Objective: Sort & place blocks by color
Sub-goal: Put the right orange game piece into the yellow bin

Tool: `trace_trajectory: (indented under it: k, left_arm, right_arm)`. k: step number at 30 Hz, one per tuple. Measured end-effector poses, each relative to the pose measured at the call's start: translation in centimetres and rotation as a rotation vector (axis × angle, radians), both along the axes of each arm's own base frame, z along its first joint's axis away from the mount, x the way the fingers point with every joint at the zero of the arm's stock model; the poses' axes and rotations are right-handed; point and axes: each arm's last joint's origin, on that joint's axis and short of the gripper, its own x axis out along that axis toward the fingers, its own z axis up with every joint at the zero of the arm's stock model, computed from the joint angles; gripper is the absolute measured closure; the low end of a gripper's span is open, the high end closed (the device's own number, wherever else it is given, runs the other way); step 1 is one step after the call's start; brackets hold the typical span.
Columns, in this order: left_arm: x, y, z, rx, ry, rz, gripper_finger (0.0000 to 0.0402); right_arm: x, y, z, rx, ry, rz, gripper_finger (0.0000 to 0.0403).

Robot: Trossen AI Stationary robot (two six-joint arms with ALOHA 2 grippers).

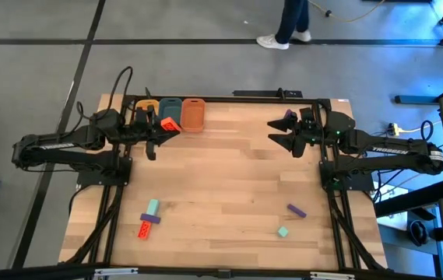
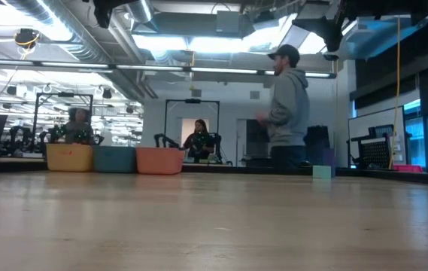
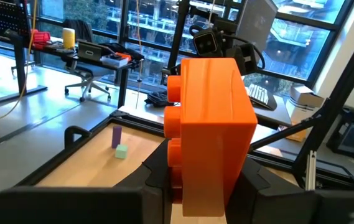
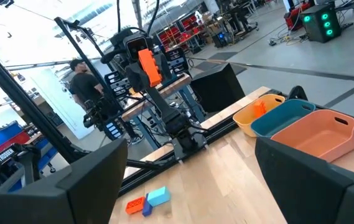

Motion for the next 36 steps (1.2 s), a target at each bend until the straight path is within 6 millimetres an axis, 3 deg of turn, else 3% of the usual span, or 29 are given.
trace_trajectory:
  k: [16, 21, 25, 29, 32, 36]
  left_arm:
    - [0.0, 0.0, 0.0, -0.002, -0.001, 0.009, 0.0319]
    - [-0.3, 0.7, 0.3, -0.032, 0.035, 0.181, 0.0319]
    - [-0.1, 2.7, 1.3, -0.056, 0.215, 0.428, 0.0319]
    - [0.0, 6.1, 1.4, -0.139, 0.469, 0.634, 0.0319]
    - [-0.5, 8.8, 0.2, -0.217, 0.65, 0.733, 0.0319]
    - [-1.0, 11.7, -3.2, -0.367, 0.844, 0.776, 0.0319]
  right_arm:
    - [0.0, 0.0, 0.0, 0.001, 0.001, 0.0, 0.0048]
    - [0.0, 0.0, 0.0, 0.001, 0.001, 0.0, 0.0048]
    - [0.0, 0.0, 0.0, 0.007, 0.0, 0.0, 0.0048]
    - [0.0, 0.0, 0.0, 0.008, 0.001, 0.0, 0.0048]
    - [0.0, 0.0, 0.0, 0.008, 0.001, 0.0, 0.0048]
    - [0.0, 0.0, 0.0, 0.032, -0.001, 0.001, 0.0048]
